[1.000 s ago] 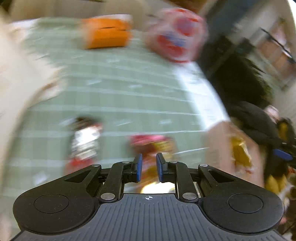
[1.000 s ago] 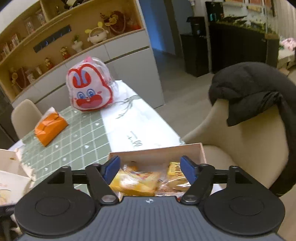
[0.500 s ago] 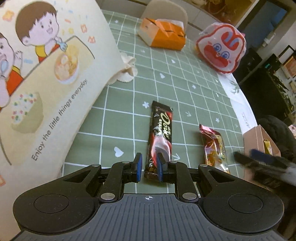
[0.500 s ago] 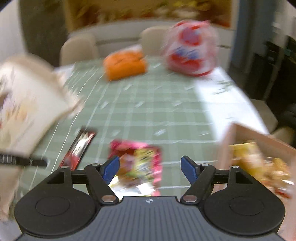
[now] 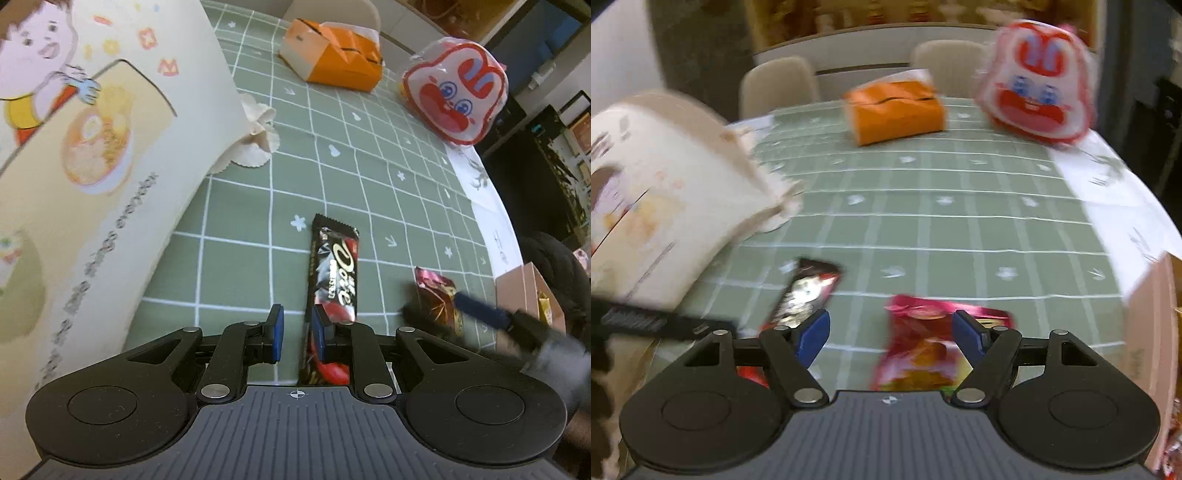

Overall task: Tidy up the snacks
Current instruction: 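Reach the right tool to the red duck packet while the left tool reaches the Dove bar, then grasp the red duck packet with the right tool while the left tool grasps the Dove bar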

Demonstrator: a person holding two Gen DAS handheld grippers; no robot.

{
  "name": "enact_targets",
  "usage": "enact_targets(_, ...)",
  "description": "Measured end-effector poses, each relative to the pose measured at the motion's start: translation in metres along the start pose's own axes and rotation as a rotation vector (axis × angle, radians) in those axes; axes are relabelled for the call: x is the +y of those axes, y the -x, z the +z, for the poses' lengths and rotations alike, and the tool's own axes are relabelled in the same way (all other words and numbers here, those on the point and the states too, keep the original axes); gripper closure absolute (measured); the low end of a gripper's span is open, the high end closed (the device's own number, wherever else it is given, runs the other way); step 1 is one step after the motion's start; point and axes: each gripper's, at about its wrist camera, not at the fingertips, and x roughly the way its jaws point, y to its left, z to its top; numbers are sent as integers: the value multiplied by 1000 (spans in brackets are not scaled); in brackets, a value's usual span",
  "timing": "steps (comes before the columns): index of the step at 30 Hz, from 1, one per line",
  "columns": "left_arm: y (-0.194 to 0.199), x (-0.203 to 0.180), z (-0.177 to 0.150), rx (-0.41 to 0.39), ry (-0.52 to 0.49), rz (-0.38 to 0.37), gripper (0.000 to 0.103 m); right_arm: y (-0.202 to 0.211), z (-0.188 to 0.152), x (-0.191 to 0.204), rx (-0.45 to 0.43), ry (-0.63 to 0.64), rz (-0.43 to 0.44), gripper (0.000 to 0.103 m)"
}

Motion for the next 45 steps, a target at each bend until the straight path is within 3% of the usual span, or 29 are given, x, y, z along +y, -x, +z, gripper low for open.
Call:
enact_targets(5, -7, -24, 2, 14, -110, 4, 83, 1, -20, 29, 15, 100, -80, 30)
enact_targets(8, -13, -45, -4, 10, -246, 78, 83, 22, -27, 17, -12, 43, -76, 30)
enact_targets(10, -16, -58, -10, -5, -330, 125, 81, 30, -30, 8, -27, 34, -122, 30)
enact_targets(14, -21, -72, -17, -14, -424, 168, 72, 27, -32, -13, -12, -13, -175, 30)
enact_targets(20, -22, -78, -23, -25, -514, 183, 71, 12, -27, -31, 8, -114, -99, 27)
enact_targets(22, -21, -78, -24, -23, -527, 177, 71, -1, -25, -33, 28, -118, -132, 26)
enact_targets(24, -19, -77, -26, -17, -540, 169, 70, -12, -24, -36, 38, -126, -139, 17)
enact_targets(26, -18, -76, -27, -10, -541, 165, 68, -17, -27, -38, 54, -145, -134, 16)
enact_targets(28, -18, -72, -25, -3, -517, 158, 64, -14, -29, -35, 50, -147, -144, 21)
enact_targets(31, -20, -67, -18, 2, -466, 147, 59, -4, -38, -27, 55, -135, -144, 30)
enact_targets(36, -31, -70, -14, -8, -451, 147, 55, 26, -70, -6, 70, -128, -125, 31)
enact_targets(40, -32, -74, -22, -34, -496, 171, 55, 46, -96, 12, 83, -68, -121, 25)
enact_targets(45, -15, -63, -40, -12, -481, 136, 58, 60, -111, 8, 83, -83, -117, 19)
